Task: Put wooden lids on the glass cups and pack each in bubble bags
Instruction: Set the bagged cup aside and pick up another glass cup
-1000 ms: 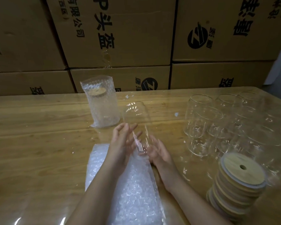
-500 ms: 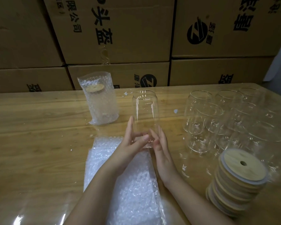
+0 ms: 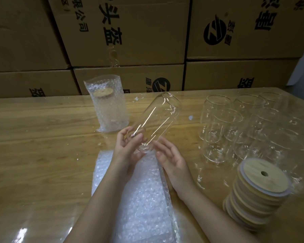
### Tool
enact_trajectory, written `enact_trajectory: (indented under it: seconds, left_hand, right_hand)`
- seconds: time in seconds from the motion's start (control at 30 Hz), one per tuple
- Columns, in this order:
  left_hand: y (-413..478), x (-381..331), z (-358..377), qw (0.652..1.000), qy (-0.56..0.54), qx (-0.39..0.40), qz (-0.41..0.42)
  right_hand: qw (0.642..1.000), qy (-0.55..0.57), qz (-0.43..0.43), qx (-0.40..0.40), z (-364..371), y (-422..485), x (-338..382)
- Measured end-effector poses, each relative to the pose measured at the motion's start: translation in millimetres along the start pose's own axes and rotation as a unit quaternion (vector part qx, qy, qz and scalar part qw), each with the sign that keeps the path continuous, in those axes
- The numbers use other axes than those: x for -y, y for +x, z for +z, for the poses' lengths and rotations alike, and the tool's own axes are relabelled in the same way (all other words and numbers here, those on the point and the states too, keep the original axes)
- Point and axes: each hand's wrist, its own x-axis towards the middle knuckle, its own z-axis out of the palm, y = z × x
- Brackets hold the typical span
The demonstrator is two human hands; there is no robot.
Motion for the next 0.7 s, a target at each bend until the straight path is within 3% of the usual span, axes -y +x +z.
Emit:
enact_trajectory:
  seconds: [0.13, 0.4, 0.7]
  left_hand:
    - [0.2, -6.9, 0.6, 0.999, -0.019, -0.024, 0.013]
    - [0.7, -9.3, -0.5, 0.998, -0.038, -0.041, 0.027]
    - [3.1, -3.2, -0.9, 0.995, 0.015, -0.079, 0.051]
  right_hand:
    - [0.999, 0.001, -0.028, -0.014, -0.4, 0.2, 1.6]
    - [0.985, -0.04, -0.115, -0.121, -4.8, -0.2, 3.7]
    - [0.981, -0.084, -0.124, -0.124, -3.9, -1.8, -1.8]
